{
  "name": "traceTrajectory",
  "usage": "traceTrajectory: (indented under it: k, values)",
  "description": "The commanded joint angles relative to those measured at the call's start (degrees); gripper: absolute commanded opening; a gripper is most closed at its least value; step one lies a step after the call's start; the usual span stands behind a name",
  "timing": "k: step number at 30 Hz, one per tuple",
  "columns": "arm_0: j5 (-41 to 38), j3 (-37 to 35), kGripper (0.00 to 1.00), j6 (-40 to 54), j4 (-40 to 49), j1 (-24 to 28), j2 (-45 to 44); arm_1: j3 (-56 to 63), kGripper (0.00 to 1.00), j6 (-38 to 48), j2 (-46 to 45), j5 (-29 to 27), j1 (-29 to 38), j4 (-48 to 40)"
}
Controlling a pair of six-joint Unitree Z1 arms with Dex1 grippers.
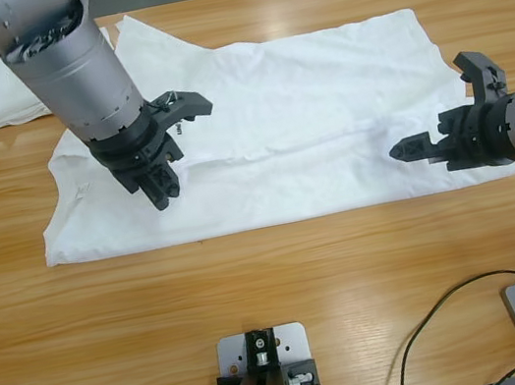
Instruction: Fold clothes
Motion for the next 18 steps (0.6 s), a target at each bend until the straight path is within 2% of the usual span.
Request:
traceTrajectory:
  k: [1,7,14,18]
  values:
    - [-4.81,-3.35,0.0,-2.51,5.68,-0.67,8.73,1.6,0.821,0.77,0.33,0.14,0.2,-0.87]
    - [-5.0,-3.72,0.0,-2.31,6.86,-0.67,11.44,1.6,0.821,0.76,0.42,0.14,0.2,-0.87]
    - [-5.09,-10.74,0.0,-2.24,6.86,-0.65,11.3,1.6,0.821,0.72,0.72,0.1,0.2,-0.96]
    - [-7.54,-9.86,0.0,-3.0,6.86,-0.75,11.84,1.6,0.821,0.77,0.77,0.05,0.2,-1.05]
